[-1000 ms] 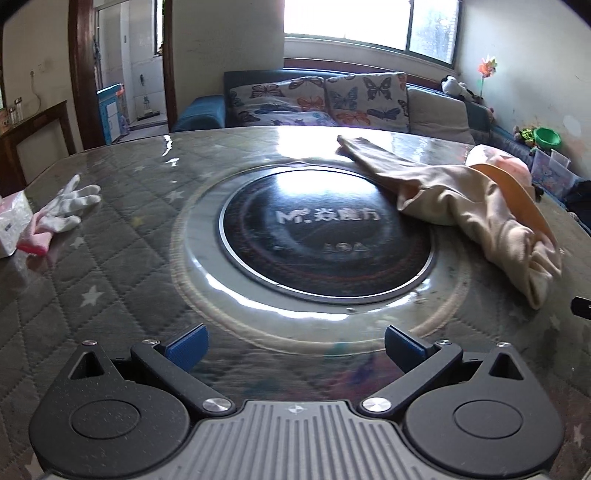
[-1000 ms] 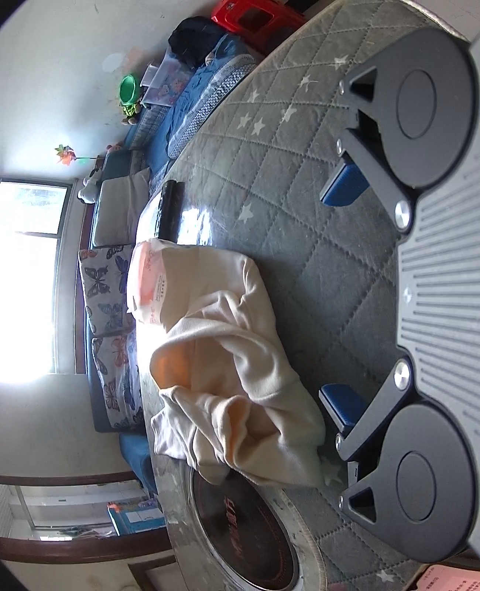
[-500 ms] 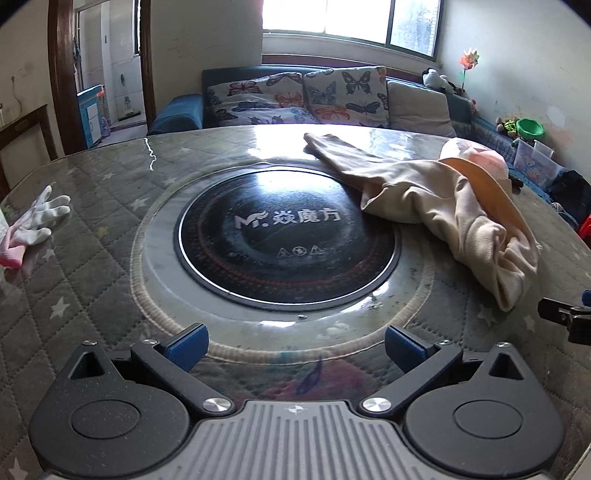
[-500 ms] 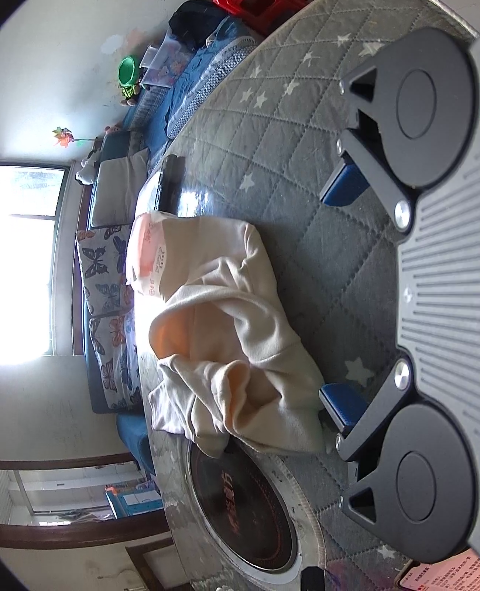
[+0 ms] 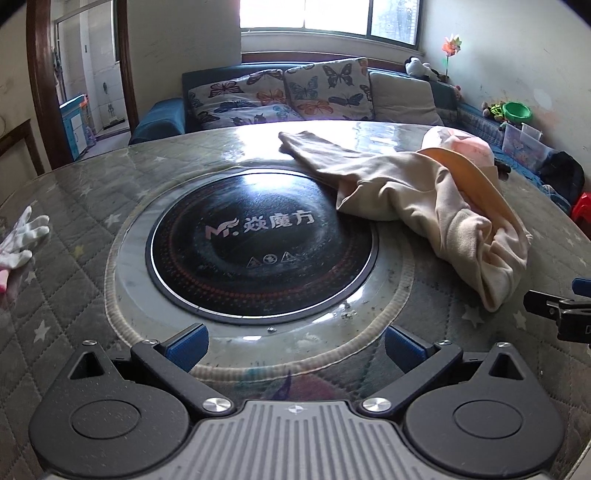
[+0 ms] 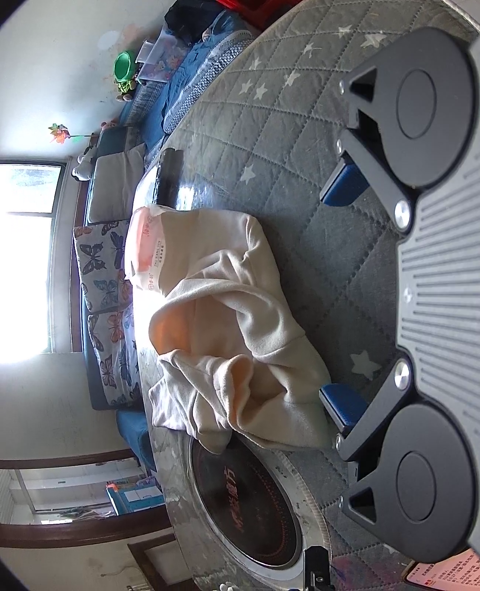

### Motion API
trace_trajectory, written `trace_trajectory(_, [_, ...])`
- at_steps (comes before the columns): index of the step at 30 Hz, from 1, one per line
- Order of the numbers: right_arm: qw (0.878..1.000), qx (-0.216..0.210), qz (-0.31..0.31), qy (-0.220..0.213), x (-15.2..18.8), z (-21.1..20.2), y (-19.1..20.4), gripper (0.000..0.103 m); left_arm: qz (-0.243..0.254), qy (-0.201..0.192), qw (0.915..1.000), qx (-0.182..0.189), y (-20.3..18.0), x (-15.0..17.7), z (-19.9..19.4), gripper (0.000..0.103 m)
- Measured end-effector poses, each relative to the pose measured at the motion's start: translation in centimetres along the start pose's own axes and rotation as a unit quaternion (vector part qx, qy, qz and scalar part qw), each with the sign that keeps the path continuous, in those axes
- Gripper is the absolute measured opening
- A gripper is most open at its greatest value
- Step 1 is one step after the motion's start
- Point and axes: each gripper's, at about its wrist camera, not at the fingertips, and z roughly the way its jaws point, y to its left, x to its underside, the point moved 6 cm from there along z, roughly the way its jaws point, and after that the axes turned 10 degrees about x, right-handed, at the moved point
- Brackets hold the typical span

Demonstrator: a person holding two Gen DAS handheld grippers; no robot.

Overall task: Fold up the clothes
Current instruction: 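Move both grippers toward the crumpled cream sweatshirt on the table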

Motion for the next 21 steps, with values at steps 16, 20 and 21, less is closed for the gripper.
trace_trajectory(16, [1.000, -0.006, -0.001, -0.003, -0.6, 0.1, 0.3, 0.103, 0.031, 0.010, 0.9994, 0.010, -1.6, -1.0, 1.0, 0.103])
trace_trajectory(20, [1.000, -0.007, 0.000, -0.004, -0.8, 0.1, 0.4, 0.103, 0.035, 0.010, 0.9993, 0.011, -2.0, -1.4, 1.2, 0.103])
trace_trajectory(21, [1.000, -0.007, 0.000, -0.004, -0.9, 0.2, 0.5, 0.103, 0.037, 0.011, 0.9992, 0.011, -2.1, -1.5, 1.3, 0.103])
